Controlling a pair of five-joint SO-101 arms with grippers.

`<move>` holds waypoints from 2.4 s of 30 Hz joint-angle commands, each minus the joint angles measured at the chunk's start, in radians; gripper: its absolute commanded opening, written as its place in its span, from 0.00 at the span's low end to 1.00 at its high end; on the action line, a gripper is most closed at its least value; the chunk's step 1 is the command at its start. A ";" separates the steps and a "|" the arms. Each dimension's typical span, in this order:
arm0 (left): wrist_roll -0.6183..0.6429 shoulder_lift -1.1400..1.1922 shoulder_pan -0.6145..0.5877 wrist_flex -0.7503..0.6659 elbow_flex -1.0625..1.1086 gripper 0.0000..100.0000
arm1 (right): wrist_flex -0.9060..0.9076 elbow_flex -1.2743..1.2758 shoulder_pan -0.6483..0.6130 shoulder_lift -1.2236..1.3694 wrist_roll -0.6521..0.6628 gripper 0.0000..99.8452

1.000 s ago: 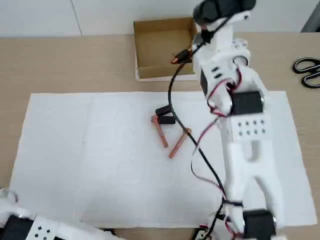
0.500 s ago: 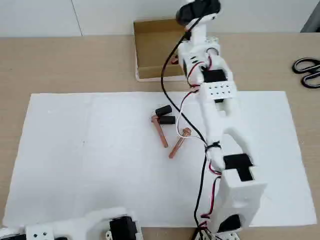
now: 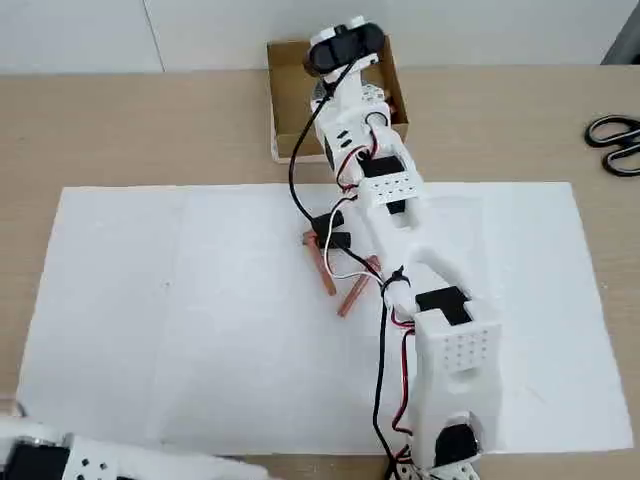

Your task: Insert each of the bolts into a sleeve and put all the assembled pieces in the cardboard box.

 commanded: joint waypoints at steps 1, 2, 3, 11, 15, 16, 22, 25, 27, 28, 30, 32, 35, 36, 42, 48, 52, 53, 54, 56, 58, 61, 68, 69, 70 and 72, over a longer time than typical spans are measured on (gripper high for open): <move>0.087 -0.006 0.173 0.058 -0.077 0.23 | -0.038 -0.084 -0.001 -0.015 0.003 0.00; 0.110 -0.006 0.221 0.063 -0.082 0.23 | -0.039 -0.084 -0.001 -0.012 0.003 0.00; 0.132 -0.006 0.262 0.063 -0.084 0.23 | -0.039 -0.084 -0.001 -0.008 0.003 0.00; 0.262 -0.006 0.494 0.063 -0.082 0.23 | -0.082 -0.170 0.002 0.097 0.005 0.00; 0.331 -0.006 0.578 0.063 -0.081 0.23 | -0.079 -0.275 0.002 0.200 0.005 0.00; 0.348 -0.006 0.588 0.064 -0.081 0.23 | -0.079 -0.301 0.002 0.225 0.005 0.00; 0.354 -0.006 0.609 0.120 -0.081 0.23 | -0.077 -0.417 0.002 0.358 0.005 0.01; 0.348 -0.006 0.611 0.121 -0.085 0.23 | -0.071 -0.442 0.002 0.394 0.005 0.10; 0.350 -0.006 0.612 0.121 -0.085 0.23 | -0.015 -0.460 0.002 0.400 0.005 0.16; 0.350 -0.006 0.612 0.121 -0.085 0.23 | 0.019 -0.474 0.004 0.404 0.005 0.18; 0.350 -0.006 0.612 0.121 -0.085 0.23 | 0.062 -0.503 0.013 0.406 0.005 0.21; 0.350 -0.006 0.612 0.121 -0.085 0.23 | 0.079 -0.526 0.022 0.406 0.005 0.22; 0.350 -0.006 0.612 0.123 -0.085 0.23 | 0.079 -0.557 0.033 0.401 0.005 0.22; 0.350 -0.006 0.612 0.123 -0.085 0.23 | 0.079 -0.566 0.035 0.398 0.005 0.22; 0.351 -0.006 0.612 0.123 -0.085 0.23 | 0.113 -0.635 0.056 0.397 0.005 0.22; 0.353 -0.008 0.612 0.123 -0.087 0.23 | 0.510 -0.881 0.062 0.374 0.003 0.22; 0.351 -0.008 0.612 0.124 -0.084 0.23 | 0.877 -1.117 0.054 0.308 -0.002 0.22; 0.351 -0.008 0.612 0.135 -0.084 0.23 | 0.961 -1.166 0.051 0.294 -0.002 0.22; 0.351 -0.008 0.612 0.147 -0.084 0.23 | 1.044 -1.212 0.047 0.278 -0.002 0.22; 0.351 -0.008 0.614 0.172 -0.082 0.23 | 1.201 -1.304 0.039 0.260 -0.002 0.22; 0.351 -0.008 0.612 0.196 -0.082 0.23 | 1.351 -1.390 0.036 0.252 -0.002 0.22; 0.354 -0.008 0.608 0.219 -0.087 0.23 | 1.546 -1.470 0.033 0.251 -0.002 0.22; 0.391 -0.008 0.608 0.189 -0.088 0.23 | 1.595 -1.465 0.027 0.243 -0.002 0.22; 0.410 -0.008 0.608 0.172 -0.088 0.23 | 1.596 -1.465 0.025 0.243 -0.002 0.22; 0.428 -0.008 0.608 0.157 -0.088 0.23 | 1.596 -1.465 0.025 0.243 -0.002 0.22; 0.459 -0.008 0.612 0.141 -0.088 0.23 | 1.596 -1.467 0.028 0.242 0.002 0.22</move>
